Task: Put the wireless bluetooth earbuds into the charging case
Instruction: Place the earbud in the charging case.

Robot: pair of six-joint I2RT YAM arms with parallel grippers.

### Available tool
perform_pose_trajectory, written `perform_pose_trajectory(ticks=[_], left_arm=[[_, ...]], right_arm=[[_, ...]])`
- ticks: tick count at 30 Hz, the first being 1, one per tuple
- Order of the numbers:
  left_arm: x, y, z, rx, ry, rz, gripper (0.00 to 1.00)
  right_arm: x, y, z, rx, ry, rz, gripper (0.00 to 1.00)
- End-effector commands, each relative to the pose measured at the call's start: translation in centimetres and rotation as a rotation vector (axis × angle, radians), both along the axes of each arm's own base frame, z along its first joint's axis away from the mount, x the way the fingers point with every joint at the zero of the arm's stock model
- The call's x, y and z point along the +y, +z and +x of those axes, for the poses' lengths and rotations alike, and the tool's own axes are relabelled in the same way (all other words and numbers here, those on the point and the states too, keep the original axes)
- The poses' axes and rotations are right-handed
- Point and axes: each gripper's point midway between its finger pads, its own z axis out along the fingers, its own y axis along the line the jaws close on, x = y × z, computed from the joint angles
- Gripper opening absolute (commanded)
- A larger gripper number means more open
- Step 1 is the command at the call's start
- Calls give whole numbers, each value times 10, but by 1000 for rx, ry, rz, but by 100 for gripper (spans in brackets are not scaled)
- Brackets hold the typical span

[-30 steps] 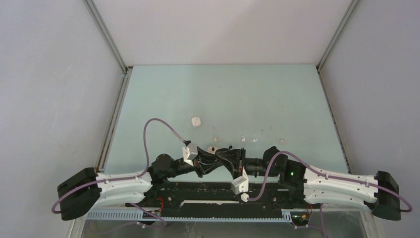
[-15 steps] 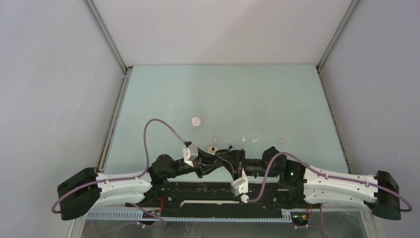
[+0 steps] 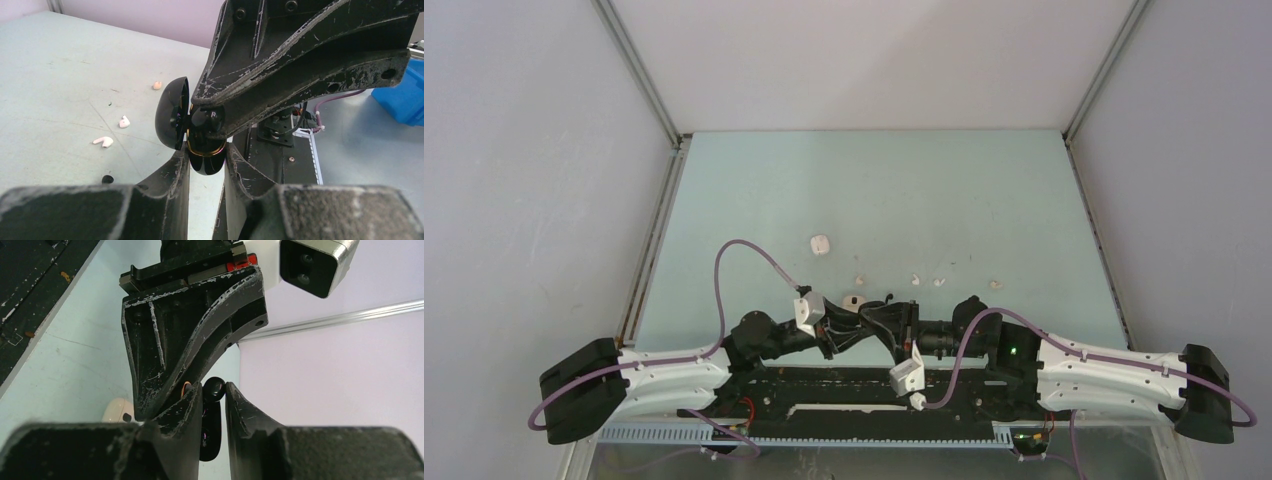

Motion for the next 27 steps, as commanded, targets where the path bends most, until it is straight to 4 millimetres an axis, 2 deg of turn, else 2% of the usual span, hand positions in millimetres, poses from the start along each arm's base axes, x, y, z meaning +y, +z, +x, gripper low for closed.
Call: perform_pose_trajectory(ticks=[1, 16, 27], left_arm=[[5, 24, 4, -67, 37, -86, 0], [5, 21, 4, -72, 35, -77, 0], [3, 17, 5, -78, 36, -61, 0]], right_arm=[[-4, -14, 3, 16, -26, -66, 28], [-3, -13, 5, 38, -40, -77, 30], [-9, -27, -6, 147, -11, -217, 54]])
